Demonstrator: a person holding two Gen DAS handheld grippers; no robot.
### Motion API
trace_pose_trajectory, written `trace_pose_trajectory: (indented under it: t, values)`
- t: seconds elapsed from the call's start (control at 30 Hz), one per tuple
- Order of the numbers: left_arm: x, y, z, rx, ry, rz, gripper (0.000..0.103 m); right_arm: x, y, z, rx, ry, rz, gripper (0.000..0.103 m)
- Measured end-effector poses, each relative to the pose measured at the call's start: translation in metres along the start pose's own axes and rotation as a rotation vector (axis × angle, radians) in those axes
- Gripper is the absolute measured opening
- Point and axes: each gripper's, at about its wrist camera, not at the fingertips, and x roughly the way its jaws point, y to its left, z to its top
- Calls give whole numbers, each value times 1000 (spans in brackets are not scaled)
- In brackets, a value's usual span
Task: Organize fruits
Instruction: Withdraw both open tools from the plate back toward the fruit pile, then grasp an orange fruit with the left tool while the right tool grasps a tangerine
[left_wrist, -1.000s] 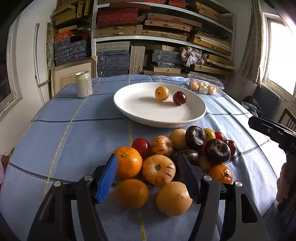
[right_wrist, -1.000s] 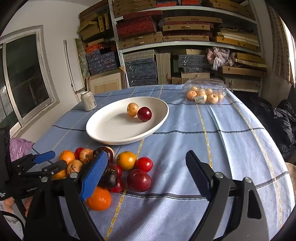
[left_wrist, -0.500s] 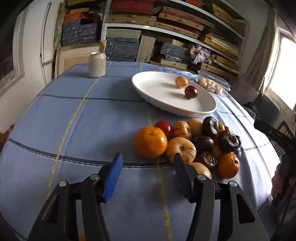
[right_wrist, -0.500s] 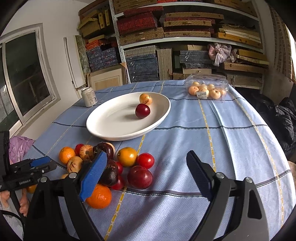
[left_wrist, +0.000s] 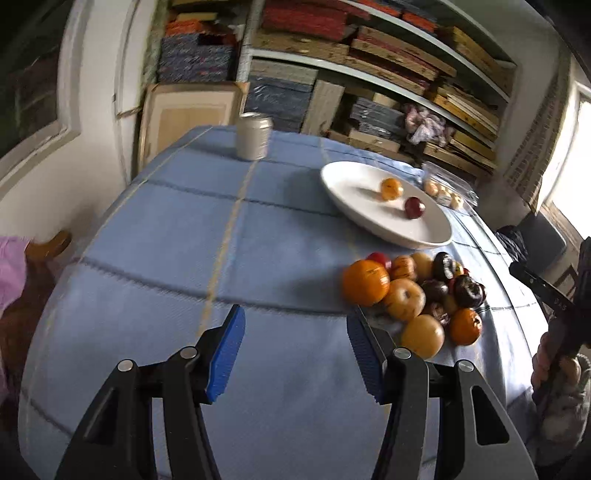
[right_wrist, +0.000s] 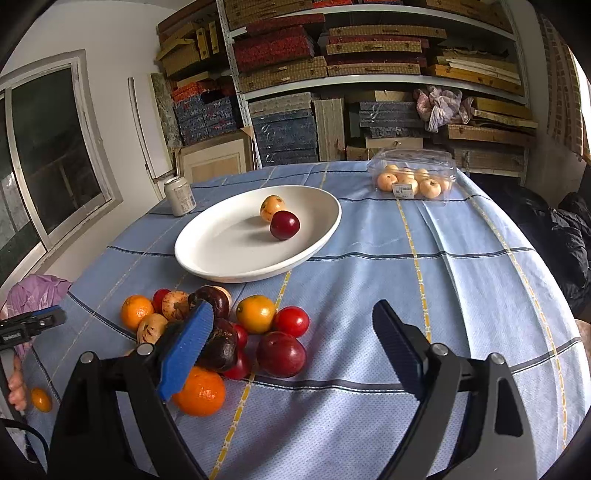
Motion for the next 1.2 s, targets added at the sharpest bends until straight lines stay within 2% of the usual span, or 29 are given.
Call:
trace_pose_trajectory:
  t: [0.2, 0.3, 0.37, 0.5, 0.77, 0.93, 1.1, 1.2]
  values:
    - [-21, 36, -15, -68, 15, 46, 58, -1, 4, -1, -8, 4, 5, 86]
    - [-37, 31, -38, -7, 49, 54, 58, 1, 5, -2, -11, 10, 5, 87]
    - [-48, 19, -59, 57, 76, 30, 58, 1, 4, -2, -8, 14, 9, 88]
    - [-50, -3, -82, 135, 97, 39, 58, 1, 8, -5, -24, 17, 5, 88]
    - [-24, -32, -91, 176, 123, -3, 57, 1, 5, -5, -15, 17, -1, 88]
    - [-14, -42, -92, 186, 123, -6, 39, 1, 6, -5, -23, 14, 3, 88]
    - [-11, -49, -92, 207, 109, 6, 39, 1, 8, -5, -24, 13, 9, 88]
    - [-8, -50, -87, 179, 107, -4, 39, -2, 12, -8, -35, 26, 49, 88]
